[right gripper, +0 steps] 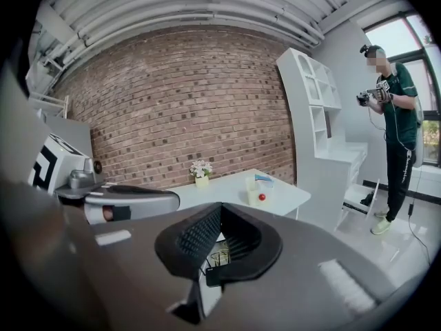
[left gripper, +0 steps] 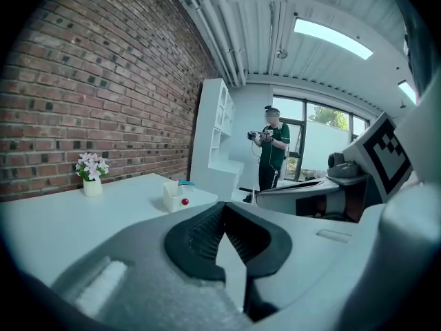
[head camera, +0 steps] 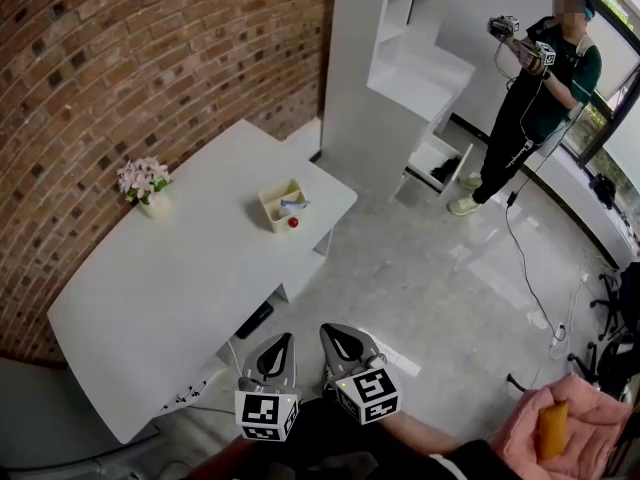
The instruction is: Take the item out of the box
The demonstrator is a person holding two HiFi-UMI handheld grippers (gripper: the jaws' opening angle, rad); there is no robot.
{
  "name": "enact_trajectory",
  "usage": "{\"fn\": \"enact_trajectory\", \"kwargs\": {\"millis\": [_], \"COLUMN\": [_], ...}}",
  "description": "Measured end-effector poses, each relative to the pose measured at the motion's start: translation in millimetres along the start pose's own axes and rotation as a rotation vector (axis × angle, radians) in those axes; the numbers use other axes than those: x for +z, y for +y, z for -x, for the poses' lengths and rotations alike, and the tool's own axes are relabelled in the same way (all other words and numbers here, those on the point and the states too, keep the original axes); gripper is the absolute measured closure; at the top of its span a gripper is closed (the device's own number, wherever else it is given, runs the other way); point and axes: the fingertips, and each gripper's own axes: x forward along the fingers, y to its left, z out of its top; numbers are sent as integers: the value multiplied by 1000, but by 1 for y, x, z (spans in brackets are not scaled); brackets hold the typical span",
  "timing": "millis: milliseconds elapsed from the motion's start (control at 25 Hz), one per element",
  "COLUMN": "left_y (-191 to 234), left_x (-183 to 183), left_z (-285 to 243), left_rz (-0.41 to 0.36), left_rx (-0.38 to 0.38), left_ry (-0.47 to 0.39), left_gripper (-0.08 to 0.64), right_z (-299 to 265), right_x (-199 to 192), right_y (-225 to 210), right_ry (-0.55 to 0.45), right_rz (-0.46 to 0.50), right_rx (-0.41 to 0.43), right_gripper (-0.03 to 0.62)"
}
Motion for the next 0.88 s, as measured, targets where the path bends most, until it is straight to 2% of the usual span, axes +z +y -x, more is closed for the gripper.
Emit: {"fn": "enact_trajectory", "kwargs": {"millis": [440,880], "left_y": [-7,-24], "left_x": [21,23], "left_z": [-47,-64], "left_rz": [-1,-17], "left_rx": [87,139], "left_ry": [-3,7], "left_gripper": [555,555], "right_z": [-19,-13], "right_x": [22,18], "right_y": [-48,-79], "right_ry": [-10,-14], "right_rz": [22,13], "right_rx": [91,124], "right_gripper": [592,591]}}
